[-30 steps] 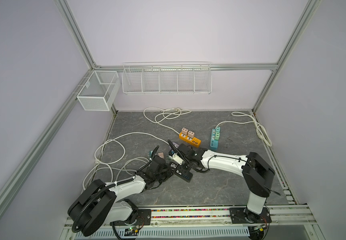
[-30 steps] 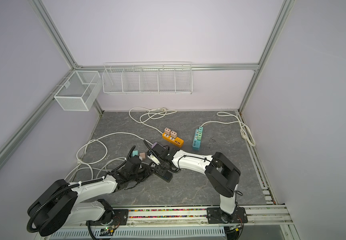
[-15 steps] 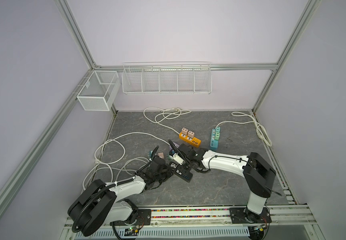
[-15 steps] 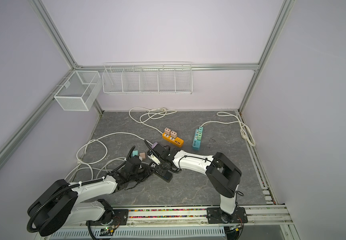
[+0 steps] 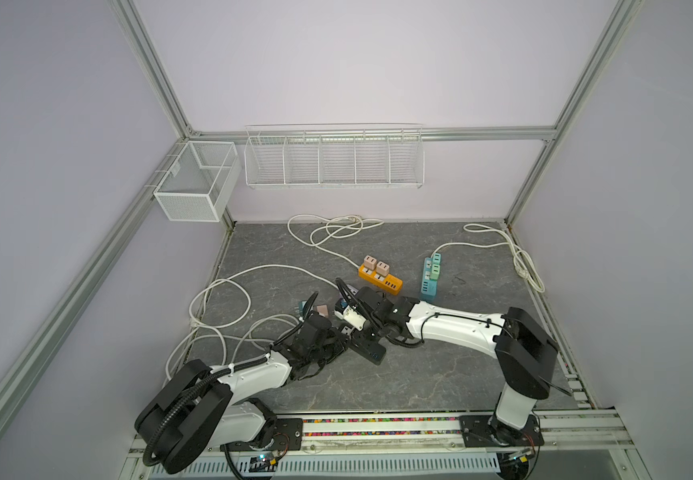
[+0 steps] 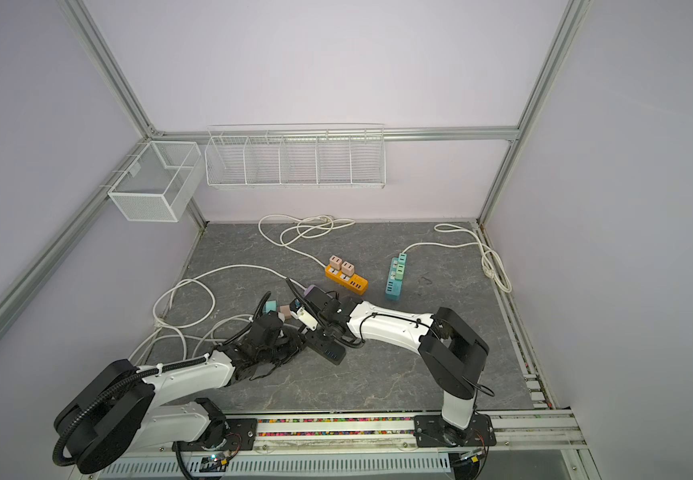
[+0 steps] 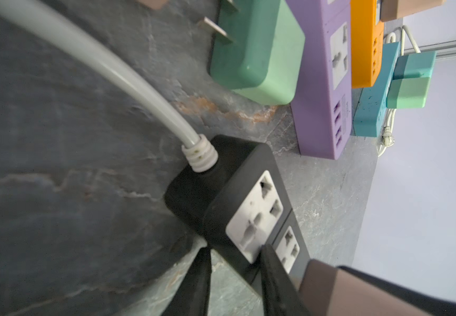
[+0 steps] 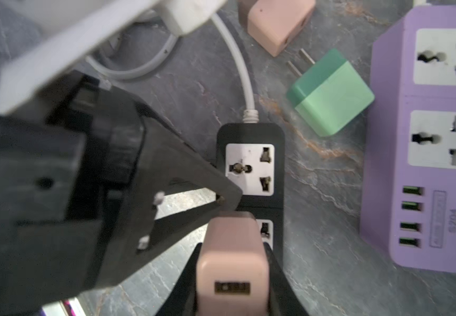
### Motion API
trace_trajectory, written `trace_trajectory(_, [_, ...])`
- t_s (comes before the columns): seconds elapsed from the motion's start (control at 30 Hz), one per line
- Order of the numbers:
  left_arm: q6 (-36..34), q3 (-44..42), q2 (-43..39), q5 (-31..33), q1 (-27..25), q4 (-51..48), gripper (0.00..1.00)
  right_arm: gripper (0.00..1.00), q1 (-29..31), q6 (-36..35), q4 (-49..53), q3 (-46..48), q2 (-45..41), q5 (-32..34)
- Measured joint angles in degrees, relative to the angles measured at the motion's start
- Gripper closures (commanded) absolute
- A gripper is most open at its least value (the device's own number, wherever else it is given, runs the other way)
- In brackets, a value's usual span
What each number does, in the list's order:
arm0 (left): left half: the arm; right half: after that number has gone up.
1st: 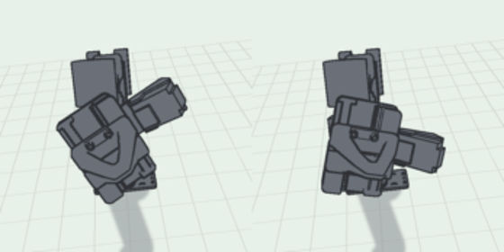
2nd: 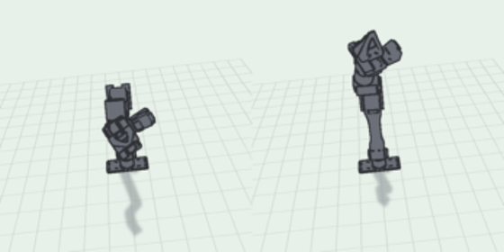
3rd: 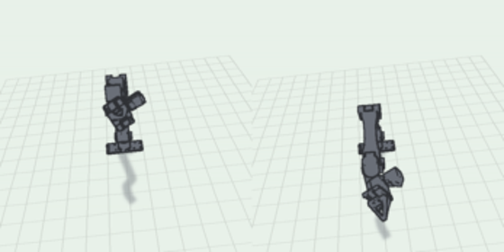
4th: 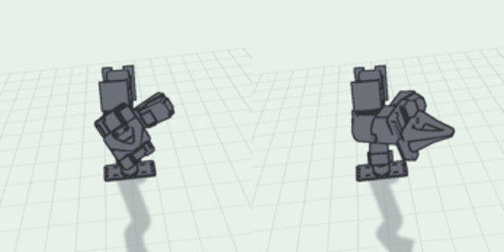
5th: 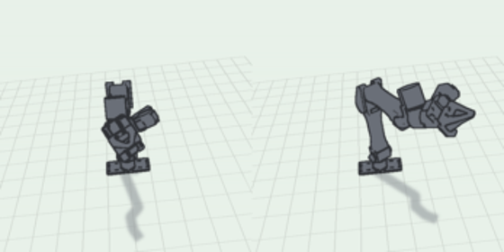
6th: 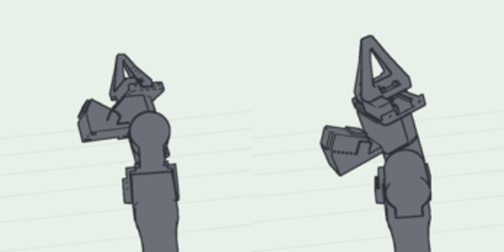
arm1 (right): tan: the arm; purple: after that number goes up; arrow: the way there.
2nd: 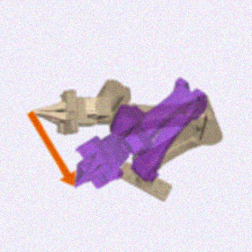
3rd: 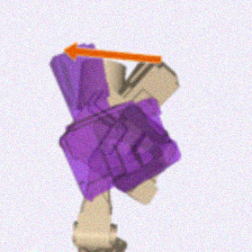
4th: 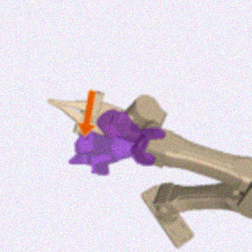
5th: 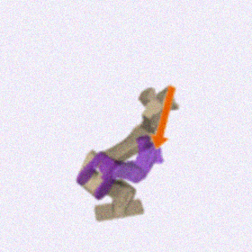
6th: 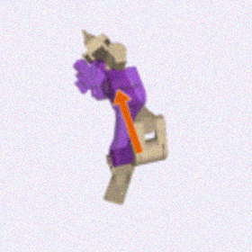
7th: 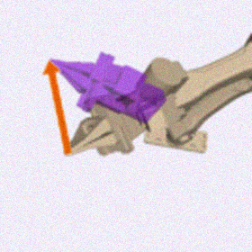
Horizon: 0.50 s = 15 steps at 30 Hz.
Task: Pull the plug off the socket
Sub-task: 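Pull the pink adapter upward out of the black strip with the right gripper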
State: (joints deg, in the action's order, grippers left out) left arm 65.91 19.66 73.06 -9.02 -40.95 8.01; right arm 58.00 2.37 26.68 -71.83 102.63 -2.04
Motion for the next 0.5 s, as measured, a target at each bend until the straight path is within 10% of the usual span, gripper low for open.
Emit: trace_trajectory(0.5, [-2.2, 5.0, -1.4, 0.8, 0.0, -10.9, 0.66, 0.7, -7.7, 10.0, -3.8, 7.0, -12.3, -0.4])
